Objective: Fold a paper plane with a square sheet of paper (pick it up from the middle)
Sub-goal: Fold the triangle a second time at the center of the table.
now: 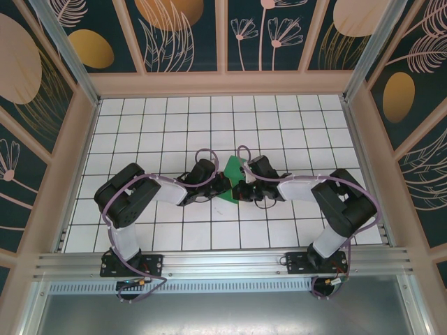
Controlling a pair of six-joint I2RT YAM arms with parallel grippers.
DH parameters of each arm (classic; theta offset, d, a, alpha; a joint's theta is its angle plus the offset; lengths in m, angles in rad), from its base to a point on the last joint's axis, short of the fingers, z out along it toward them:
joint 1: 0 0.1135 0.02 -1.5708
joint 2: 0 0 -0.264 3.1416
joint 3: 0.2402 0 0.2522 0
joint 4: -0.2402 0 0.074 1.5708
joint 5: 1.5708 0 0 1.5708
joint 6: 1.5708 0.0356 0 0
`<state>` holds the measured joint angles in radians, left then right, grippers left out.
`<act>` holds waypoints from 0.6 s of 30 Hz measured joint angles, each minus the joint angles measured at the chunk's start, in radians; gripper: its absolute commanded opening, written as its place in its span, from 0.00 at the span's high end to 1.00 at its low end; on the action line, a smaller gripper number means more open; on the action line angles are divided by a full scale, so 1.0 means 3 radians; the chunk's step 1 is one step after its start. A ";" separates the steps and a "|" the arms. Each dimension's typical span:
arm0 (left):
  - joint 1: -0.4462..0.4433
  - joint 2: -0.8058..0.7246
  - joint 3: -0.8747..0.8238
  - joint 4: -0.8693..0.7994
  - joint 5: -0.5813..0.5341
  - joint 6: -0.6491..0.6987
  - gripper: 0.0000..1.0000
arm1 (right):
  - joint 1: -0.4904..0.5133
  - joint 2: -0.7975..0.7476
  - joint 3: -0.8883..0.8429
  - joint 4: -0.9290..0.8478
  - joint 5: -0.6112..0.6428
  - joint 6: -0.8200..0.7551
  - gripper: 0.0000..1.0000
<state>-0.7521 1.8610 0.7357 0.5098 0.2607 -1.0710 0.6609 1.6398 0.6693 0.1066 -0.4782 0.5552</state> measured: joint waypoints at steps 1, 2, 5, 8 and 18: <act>0.0000 0.0000 0.0000 0.0000 0.0000 0.0000 0.94 | 0.0000 0.0017 0.0000 0.0003 0.0000 -0.0009 0.91; 0.0000 0.0000 0.0000 0.0000 0.0000 0.0000 0.94 | 0.0000 0.0042 0.0000 0.0009 0.0001 -0.0011 0.91; 0.0000 0.0003 0.0000 0.0004 0.0000 0.0000 0.94 | -0.0018 0.0093 -0.0031 0.0099 -0.0036 -0.0014 0.91; 0.0000 0.0003 0.0000 0.0008 -0.0001 0.0000 0.94 | -0.0036 0.0099 -0.0065 0.0170 -0.0072 -0.0020 0.91; 0.0000 0.0003 0.0000 0.0009 -0.0001 0.0000 0.94 | -0.0047 -0.0164 -0.0067 0.0065 -0.0122 -0.0020 0.89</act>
<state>-0.7521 1.8618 0.7357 0.5125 0.2604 -1.0710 0.6468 1.5906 0.6491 0.1261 -0.5148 0.5491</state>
